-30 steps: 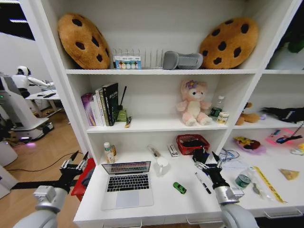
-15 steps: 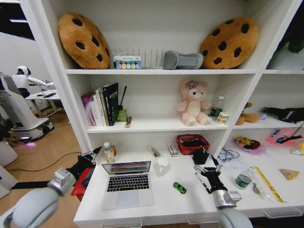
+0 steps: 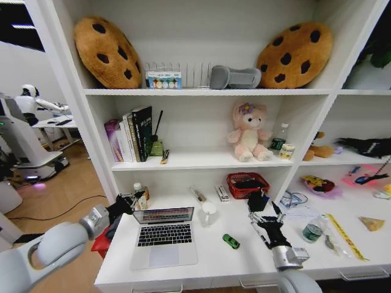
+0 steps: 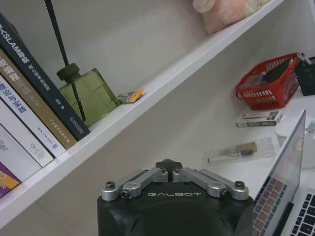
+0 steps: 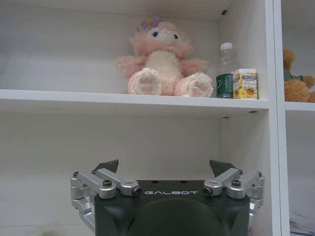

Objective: Organize the objects on the table.

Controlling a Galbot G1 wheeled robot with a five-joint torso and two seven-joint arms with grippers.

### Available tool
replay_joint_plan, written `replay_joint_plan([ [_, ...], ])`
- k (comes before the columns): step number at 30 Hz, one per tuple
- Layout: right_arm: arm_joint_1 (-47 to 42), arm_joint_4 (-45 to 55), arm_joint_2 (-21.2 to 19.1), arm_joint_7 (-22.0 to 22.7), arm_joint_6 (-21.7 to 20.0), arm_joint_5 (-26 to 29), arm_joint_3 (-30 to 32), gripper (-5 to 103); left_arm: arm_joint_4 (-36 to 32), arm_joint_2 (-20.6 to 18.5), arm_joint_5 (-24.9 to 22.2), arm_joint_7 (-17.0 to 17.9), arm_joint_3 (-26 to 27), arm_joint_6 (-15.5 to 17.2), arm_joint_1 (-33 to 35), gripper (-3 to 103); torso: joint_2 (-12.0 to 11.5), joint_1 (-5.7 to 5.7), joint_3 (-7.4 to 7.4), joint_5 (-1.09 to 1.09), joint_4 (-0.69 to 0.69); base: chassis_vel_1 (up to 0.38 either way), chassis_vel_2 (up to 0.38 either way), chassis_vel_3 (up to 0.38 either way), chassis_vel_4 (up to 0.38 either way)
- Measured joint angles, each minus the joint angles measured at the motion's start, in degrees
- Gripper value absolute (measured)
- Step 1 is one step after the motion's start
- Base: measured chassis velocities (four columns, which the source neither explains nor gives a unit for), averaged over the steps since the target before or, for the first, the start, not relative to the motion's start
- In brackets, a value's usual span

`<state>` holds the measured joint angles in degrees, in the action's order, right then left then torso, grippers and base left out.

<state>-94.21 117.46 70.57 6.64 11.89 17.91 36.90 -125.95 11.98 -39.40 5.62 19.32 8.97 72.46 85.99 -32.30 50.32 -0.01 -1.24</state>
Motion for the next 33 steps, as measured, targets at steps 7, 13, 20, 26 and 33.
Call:
replay_joint_plan([
  [7, -0.1, -0.2, 0.4, 0.2, 0.1, -0.3, -0.1, 100, 2.2, 0.4, -0.2, -0.4, -12.8, 0.6, -9.8, 0, 0.0, 0.0, 0.0, 0.0, 0.01, 0.0, 0.0, 0.0, 0.0],
  [13, 0.0, -0.3, 0.5, 0.3, 0.1, -0.2, 0.0, 100, 2.4, -0.8, 2.4, -1.6, -13.5, 0.3, -6.0, 0, 0.0, 0.0, 0.0, 0.0, 0.01, 0.0, 0.0, 0.0, 0.0],
  [20, 0.1, -0.7, 0.5, 0.4, 0.1, -0.1, 0.0, 100, 1.2, -3.9, 5.6, -2.5, -8.8, -1.0, 2.6, 0, 0.0, 0.0, -0.01, 0.0, 0.03, 0.0, 0.0, 0.0, 0.0],
  [26, 0.5, -1.4, 0.8, 0.5, 0.2, -0.2, -0.4, 100, -3.9, -6.2, 6.5, -1.6, -9.2, -1.3, 6.0, 0, 0.0, 0.01, -0.01, 0.02, 0.0, 0.0, 0.0, 0.0, 0.0],
  [33, 1.1, -1.7, 0.8, 1.1, 0.1, 0.0, -0.4, 100, -5.9, -3.0, 11.0, 1.9, -17.8, -0.3, 9.4, 0, 0.0, 0.01, -0.01, 0.0, 0.02, 0.0, 0.0, 0.0, 0.0],
])
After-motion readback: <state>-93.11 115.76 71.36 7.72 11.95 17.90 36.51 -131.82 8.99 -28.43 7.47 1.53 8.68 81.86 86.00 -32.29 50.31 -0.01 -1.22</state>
